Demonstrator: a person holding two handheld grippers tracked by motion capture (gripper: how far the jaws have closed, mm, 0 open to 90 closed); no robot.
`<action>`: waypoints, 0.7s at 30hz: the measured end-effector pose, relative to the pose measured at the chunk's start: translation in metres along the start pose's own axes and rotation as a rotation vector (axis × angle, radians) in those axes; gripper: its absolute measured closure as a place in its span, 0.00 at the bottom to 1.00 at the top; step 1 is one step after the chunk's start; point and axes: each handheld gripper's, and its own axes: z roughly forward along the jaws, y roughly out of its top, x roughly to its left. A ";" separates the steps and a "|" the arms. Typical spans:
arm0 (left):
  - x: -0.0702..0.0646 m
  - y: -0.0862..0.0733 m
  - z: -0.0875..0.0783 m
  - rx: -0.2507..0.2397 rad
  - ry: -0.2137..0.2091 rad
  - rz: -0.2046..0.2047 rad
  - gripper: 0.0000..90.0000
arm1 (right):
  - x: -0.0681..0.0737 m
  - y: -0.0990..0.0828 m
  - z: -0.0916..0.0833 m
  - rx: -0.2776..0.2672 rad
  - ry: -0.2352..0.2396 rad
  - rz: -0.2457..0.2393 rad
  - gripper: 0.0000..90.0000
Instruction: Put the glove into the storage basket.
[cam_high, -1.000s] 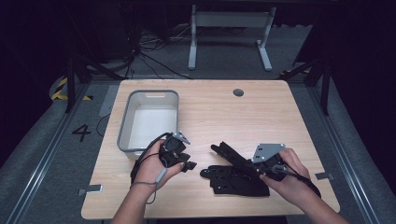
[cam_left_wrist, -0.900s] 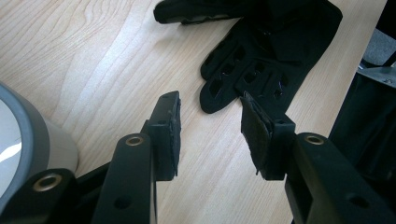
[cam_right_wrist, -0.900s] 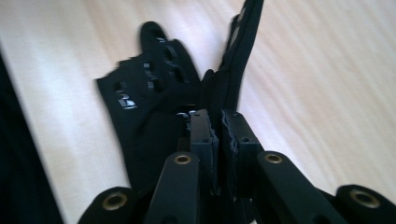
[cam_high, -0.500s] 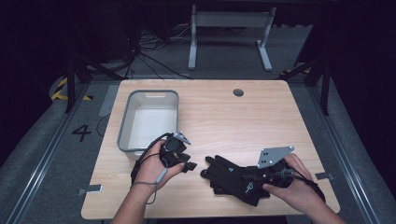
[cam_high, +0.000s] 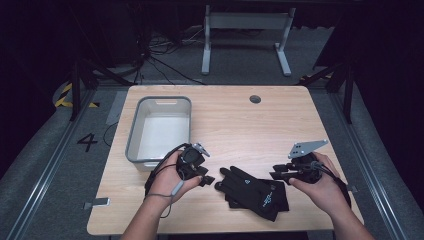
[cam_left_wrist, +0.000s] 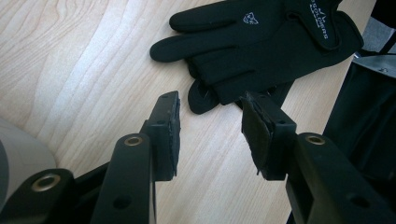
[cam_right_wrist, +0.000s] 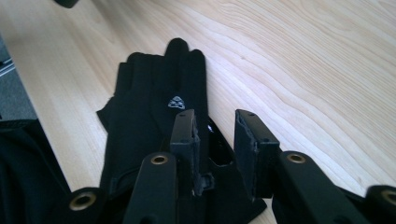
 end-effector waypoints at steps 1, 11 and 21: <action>0.000 0.000 0.000 0.000 0.000 -0.001 0.64 | -0.002 -0.001 0.000 0.004 -0.002 0.014 0.77; -0.003 0.000 0.002 0.015 -0.010 0.004 0.65 | -0.013 -0.013 -0.004 0.058 0.001 0.088 0.77; -0.004 0.001 0.007 0.045 -0.031 0.003 0.67 | -0.018 -0.026 0.002 0.157 0.031 0.146 0.75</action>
